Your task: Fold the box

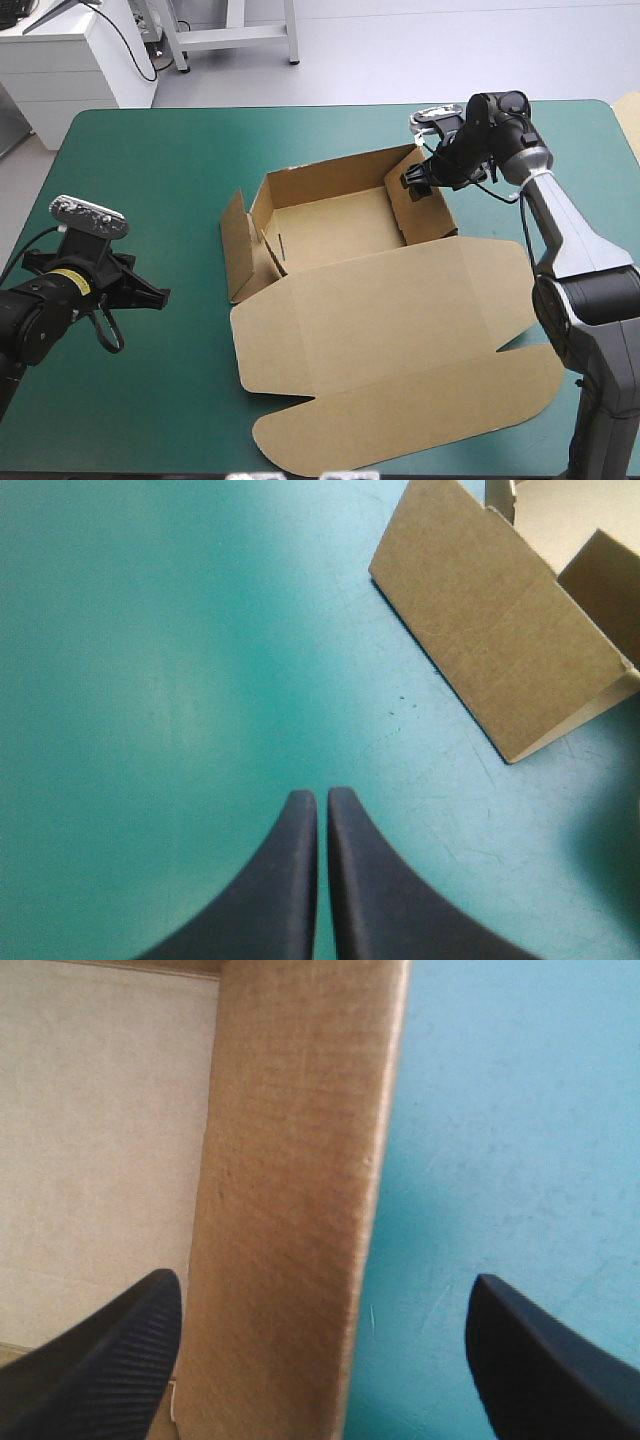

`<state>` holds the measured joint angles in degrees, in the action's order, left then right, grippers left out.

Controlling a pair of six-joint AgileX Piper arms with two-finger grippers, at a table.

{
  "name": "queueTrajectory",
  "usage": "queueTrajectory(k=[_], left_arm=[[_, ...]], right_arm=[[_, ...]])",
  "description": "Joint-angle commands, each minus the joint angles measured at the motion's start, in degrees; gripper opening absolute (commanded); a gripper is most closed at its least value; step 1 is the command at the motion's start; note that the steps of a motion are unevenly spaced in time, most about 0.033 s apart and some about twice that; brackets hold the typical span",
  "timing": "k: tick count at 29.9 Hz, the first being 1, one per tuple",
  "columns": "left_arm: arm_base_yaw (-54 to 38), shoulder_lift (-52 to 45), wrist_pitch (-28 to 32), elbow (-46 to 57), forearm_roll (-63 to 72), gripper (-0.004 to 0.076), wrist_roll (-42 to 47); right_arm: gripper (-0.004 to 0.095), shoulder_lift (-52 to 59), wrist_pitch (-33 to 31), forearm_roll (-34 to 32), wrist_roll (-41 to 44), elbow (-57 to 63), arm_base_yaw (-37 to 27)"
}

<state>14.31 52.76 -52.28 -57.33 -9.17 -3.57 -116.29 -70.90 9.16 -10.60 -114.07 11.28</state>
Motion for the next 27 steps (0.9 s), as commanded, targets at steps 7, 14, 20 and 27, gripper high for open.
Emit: queueTrajectory(k=[7,14,20,27], left_arm=[[-0.05,-0.60,3.29,-1.39,-0.10,0.0012,1.94],[-0.05,-0.60,3.29,-1.39,-0.10,0.0011,1.94],[-0.05,-0.60,3.29,-1.39,-0.10,0.0012,1.94],[-0.05,-0.60,3.29,-1.39,-0.10,0.0012,1.94]], right_arm=[[0.0761,2.51,-0.41,-0.02,-1.00,-1.93,-0.17],[0.0736,0.13,-0.41,1.14,-1.00,-1.93,-0.17],[0.0581,-1.18,-0.41,0.85,-1.66,-1.93,-0.17],[0.0216,-1.87,-0.41,1.11,-1.42,-1.93,-0.17]])
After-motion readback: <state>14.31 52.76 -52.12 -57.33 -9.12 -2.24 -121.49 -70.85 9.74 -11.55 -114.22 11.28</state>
